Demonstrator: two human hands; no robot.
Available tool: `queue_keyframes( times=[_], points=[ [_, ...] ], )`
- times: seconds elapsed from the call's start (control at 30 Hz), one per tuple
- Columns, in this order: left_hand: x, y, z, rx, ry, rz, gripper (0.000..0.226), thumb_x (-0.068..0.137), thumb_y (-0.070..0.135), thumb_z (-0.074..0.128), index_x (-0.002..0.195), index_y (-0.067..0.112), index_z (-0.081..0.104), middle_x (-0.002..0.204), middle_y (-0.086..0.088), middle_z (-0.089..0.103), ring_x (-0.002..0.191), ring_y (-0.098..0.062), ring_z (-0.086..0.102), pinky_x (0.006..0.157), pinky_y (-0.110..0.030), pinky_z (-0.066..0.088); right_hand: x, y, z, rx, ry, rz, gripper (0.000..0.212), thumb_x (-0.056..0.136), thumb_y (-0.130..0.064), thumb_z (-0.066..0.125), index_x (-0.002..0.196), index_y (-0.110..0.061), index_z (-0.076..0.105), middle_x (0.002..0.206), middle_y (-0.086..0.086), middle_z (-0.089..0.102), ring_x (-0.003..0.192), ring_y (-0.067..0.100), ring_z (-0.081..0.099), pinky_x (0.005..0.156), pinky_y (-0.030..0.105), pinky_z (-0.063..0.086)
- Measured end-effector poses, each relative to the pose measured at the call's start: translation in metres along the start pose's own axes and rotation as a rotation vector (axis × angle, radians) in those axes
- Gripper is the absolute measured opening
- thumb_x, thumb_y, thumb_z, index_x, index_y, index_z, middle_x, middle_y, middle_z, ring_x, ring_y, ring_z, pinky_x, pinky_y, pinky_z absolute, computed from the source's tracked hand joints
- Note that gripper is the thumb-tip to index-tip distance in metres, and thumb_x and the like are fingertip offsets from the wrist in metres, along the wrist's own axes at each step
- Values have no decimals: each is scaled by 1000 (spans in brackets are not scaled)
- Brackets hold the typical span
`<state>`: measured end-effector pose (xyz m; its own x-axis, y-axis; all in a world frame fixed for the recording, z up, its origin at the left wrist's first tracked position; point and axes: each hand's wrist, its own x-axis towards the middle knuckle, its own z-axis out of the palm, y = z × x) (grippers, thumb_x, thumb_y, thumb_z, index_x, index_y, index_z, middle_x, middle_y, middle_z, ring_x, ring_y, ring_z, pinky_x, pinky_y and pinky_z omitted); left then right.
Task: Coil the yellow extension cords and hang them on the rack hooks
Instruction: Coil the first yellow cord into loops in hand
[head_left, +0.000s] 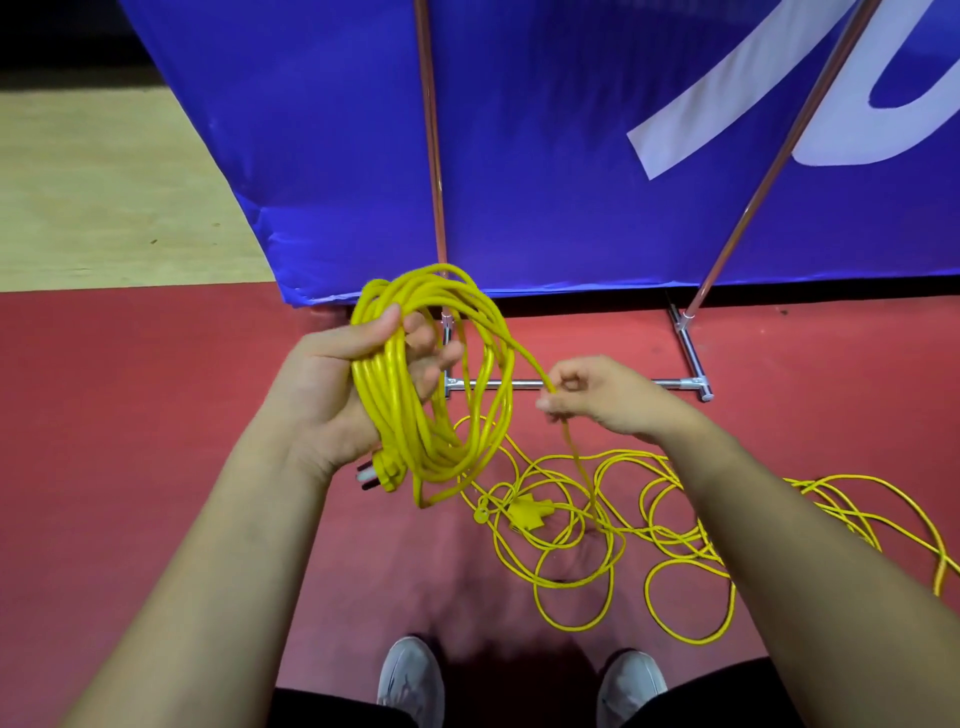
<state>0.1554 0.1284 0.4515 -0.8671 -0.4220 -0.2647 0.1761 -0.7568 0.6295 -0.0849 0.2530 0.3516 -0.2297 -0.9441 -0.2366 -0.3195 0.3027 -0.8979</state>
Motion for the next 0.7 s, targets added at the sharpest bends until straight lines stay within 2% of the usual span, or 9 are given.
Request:
queue_keyframes(
  times=[0.07,0.1,0.17,0.23,0.3,0.4,0.47,0.57,0.7],
  points=[
    [-2,6,1,-74,-55,11,13,69,17,68,73,5,66,104,-18,71,87,-27,72,71,-35,60,2,30,1,-103,-77,122,20,86,-16,72,74,-9,58,66,2,55,64,10,47,64,28,37],
    [-3,7,0,-59,-70,23,14,68,19,70,73,7,66,106,-18,71,82,-24,73,68,-33,60,1,43,3,-129,-92,189,23,87,-14,71,71,-12,55,65,1,52,64,11,45,63,28,35],
    [-3,7,-3,-9,-51,65,18,64,22,75,75,9,68,88,-8,74,67,-16,71,58,-28,57,0,58,9,-95,-41,287,26,89,-10,68,71,-15,50,68,4,59,71,17,52,70,30,39],
    [0,5,-3,7,-32,96,23,63,23,79,78,10,67,71,1,67,56,-11,63,52,-24,52,-1,54,15,139,63,319,20,90,-6,65,79,-13,49,71,10,67,70,23,62,74,33,48],
    [3,4,-2,7,-1,121,19,71,25,72,82,11,65,64,4,59,50,-8,55,49,-21,47,2,34,16,322,173,278,17,92,-7,63,82,-11,49,68,12,65,54,18,62,58,29,53],
    [5,3,-1,92,92,189,22,85,27,53,91,10,64,61,4,56,48,-8,52,48,-20,44,4,-5,18,354,232,142,14,91,-9,63,79,-8,57,60,11,58,40,13,42,42,20,36],
    [6,4,-1,129,146,216,26,84,27,51,94,8,66,61,4,57,49,-8,52,48,-19,45,-1,-29,18,149,210,84,14,89,-11,65,76,-6,63,54,7,56,40,11,35,42,18,28],
    [4,3,-2,218,186,194,18,84,25,53,88,9,61,60,3,58,52,-10,57,51,-20,48,-15,-61,14,-197,57,18,17,87,-14,68,71,-8,69,51,2,55,37,3,37,40,15,30],
    [3,-9,1,362,186,107,17,80,18,58,89,3,59,72,-11,71,76,-28,72,68,-31,60,-34,-92,6,-177,-322,-8,15,86,-15,70,75,-6,71,47,0,46,42,10,33,45,21,25]
  ],
)
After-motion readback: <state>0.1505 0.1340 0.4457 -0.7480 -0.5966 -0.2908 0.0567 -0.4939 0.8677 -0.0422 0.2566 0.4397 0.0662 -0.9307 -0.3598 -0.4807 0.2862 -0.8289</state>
